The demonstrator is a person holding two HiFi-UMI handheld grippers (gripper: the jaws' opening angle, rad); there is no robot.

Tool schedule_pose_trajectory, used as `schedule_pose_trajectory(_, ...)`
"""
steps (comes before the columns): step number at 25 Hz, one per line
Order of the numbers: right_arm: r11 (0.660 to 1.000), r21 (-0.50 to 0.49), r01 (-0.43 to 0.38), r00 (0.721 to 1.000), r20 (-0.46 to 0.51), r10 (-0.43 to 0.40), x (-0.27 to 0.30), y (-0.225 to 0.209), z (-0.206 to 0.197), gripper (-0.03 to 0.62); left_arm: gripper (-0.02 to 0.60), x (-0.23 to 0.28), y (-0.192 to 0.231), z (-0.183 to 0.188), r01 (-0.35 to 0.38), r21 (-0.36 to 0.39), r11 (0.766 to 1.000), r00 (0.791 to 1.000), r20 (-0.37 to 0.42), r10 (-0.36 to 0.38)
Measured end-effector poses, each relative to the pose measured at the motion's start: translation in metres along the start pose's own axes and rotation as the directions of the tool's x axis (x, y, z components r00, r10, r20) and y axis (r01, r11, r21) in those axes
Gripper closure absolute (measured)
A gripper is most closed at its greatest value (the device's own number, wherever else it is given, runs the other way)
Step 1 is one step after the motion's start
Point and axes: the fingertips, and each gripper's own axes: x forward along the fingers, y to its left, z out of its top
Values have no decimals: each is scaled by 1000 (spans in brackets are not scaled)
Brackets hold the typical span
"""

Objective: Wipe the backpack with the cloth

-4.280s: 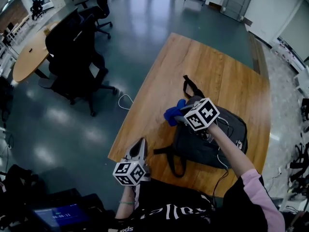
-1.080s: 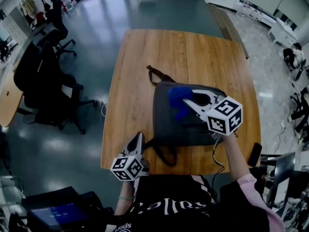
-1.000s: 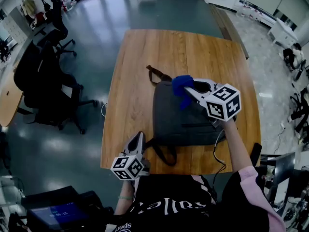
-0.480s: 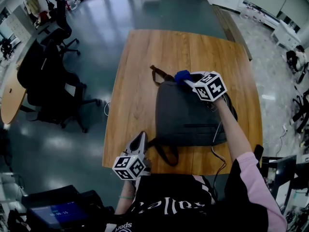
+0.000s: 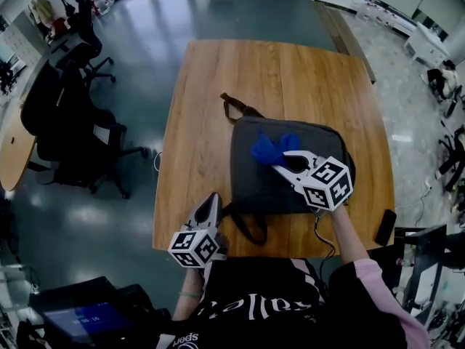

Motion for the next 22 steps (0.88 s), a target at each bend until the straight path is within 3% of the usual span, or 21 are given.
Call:
schedule_pose_trajectory(7, 998, 51, -28, 1000, 0, 28, -28, 68, -49, 526, 583, 7, -27, -2, 80, 38, 996, 996, -30, -79)
schedule_pose_trajectory(15, 987, 154, -43, 998, -46, 51, -46, 105, -94, 528, 583, 16, -56, -8, 155, 74, 985, 986, -66, -150)
schedule_pose_trajectory(18, 989, 142, -28, 999, -24, 32, -55, 98, -83, 528, 583, 18, -61, -10, 169, 80, 982, 984, -77, -163)
schedule_pose_trajectory(22, 994, 104, 43, 994, 97, -53, -82, 56, -31, 526, 583, 18, -62, -12, 168, 75, 983, 983, -84, -162)
